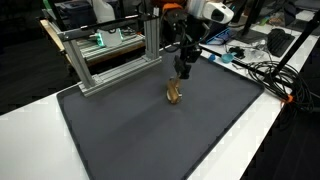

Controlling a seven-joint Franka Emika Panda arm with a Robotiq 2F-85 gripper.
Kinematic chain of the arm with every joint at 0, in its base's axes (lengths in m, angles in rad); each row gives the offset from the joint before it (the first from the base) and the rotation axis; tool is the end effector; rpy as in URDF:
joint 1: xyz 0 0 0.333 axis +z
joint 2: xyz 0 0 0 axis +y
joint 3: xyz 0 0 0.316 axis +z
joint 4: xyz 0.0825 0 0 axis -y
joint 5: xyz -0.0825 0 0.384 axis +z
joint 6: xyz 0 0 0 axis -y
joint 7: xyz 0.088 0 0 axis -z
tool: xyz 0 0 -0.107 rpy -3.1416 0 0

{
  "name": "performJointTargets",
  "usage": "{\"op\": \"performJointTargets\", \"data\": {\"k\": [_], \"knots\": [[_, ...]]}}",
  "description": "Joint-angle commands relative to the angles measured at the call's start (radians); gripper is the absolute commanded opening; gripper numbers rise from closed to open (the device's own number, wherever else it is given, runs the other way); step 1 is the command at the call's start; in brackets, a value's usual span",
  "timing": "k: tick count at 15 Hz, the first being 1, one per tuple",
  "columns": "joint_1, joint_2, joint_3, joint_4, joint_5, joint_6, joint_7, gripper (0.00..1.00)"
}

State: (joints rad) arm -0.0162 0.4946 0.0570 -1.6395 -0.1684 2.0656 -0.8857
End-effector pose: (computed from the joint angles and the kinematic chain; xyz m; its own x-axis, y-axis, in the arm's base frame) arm 0.6721 0.0143 0.3247 0.5317 0.8362 -0.1342 0.8450 -0.5344 0.0176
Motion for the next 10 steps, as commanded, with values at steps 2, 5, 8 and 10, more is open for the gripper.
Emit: {"op": "performJointTargets", "data": {"k": [2,5,8,10], "knots": [[0.015,0.038,-0.018,-0.036,-0.039,0.026,0.121,0.21],[0.018,0.038,-0.03,-0.027,-0.072,0.009,0.183,0.21],[0.017,0.038,-0.034,-0.017,-0.092,-0.03,0.234,0.21],[0.015,0.033,-0.033,-0.011,-0.098,-0.05,0.258,0.21]]}}
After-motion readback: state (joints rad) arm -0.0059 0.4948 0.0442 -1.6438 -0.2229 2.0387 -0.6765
